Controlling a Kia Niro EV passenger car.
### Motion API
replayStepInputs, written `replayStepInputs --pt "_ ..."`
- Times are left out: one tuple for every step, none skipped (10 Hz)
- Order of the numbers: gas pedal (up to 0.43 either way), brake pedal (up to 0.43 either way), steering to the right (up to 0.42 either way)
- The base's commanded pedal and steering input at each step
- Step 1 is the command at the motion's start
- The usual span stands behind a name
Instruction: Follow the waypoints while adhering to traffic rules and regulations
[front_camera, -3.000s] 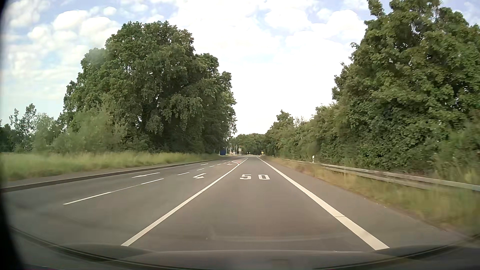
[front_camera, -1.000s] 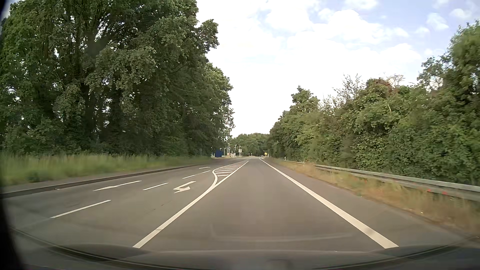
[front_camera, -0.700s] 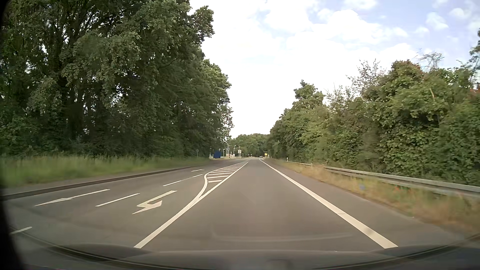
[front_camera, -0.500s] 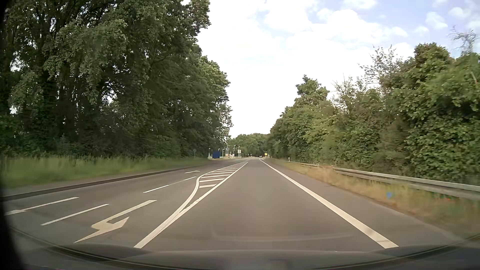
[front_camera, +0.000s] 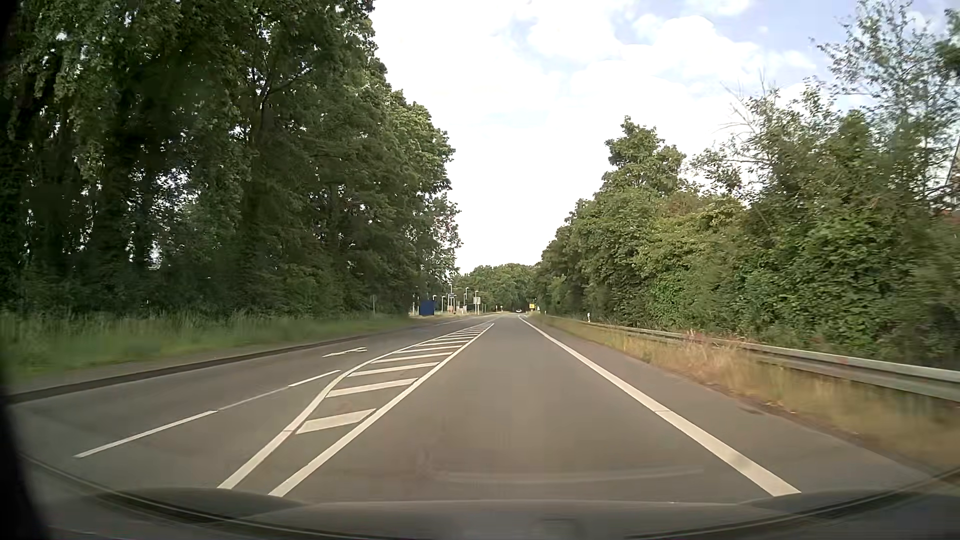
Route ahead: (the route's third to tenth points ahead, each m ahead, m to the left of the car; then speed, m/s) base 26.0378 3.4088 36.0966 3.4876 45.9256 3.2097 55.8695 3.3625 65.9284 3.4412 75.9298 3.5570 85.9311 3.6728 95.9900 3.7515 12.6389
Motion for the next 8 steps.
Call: replayStepInputs --pt "0.008 0.03 0.002" --pt "0.008 0.03 0.002" --pt "0.008 0.03 0.001" --pt "0.008 0.03 0.001" --pt "0.008 0.03 0.0" --pt "0.008 0.03 0.0" --pt "0.02 0.03 -0.001" --pt "0.02 0.03 -0.001"
